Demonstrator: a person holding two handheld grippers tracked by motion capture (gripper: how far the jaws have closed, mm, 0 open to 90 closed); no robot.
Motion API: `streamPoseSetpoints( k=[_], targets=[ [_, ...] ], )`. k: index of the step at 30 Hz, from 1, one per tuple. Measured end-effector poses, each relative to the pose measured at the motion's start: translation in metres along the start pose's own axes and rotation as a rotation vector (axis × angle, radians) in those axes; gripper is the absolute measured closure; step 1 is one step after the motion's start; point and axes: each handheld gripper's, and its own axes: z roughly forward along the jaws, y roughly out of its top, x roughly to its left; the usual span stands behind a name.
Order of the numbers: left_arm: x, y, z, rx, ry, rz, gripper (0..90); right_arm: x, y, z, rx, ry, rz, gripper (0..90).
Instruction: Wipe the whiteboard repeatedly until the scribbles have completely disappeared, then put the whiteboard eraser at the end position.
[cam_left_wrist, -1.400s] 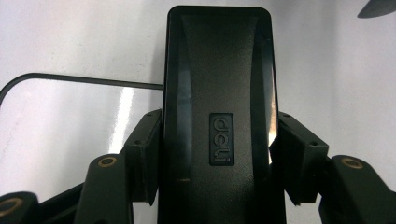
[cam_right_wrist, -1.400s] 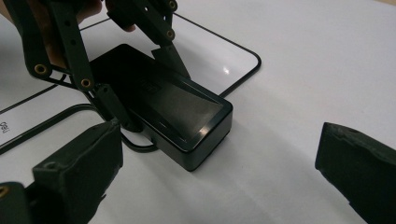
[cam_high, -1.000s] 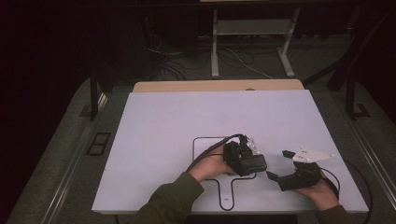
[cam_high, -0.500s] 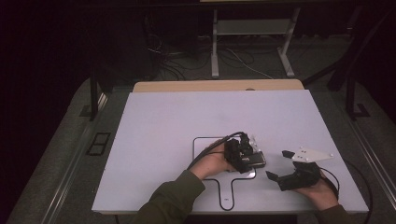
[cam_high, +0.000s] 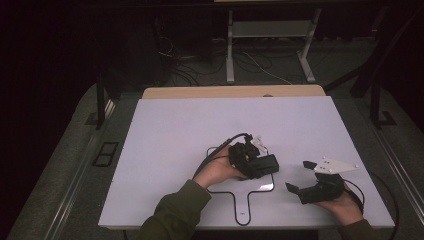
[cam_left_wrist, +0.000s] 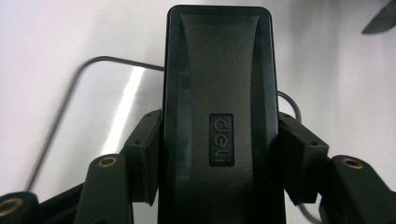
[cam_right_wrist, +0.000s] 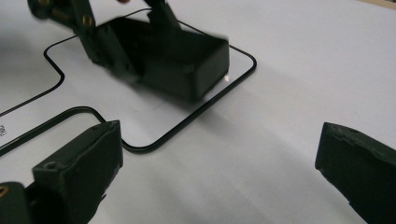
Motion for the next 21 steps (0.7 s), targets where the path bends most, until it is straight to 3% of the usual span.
streamPoseSetpoints(
  k=[4, 9, 21],
  targets=[
    [0.007, -0.004, -0.014, -0.037, 0.015, -0.055, 39.4, 0.002, 0.000, 0.001, -0.001, 0.005, 0.002, 0.0],
    [0.020, -0.009, -0.028, -0.061, 0.045, -0.075, 39.3, 0.001, -0.001, 0.002, 0.000, 0.009, 0.002, 0.0],
    [0.070, -0.022, -0.045, -0.112, 0.110, -0.179, 39.3, 0.004, 0.000, 0.004, 0.007, 0.016, 0.005, 0.0]
  ],
)
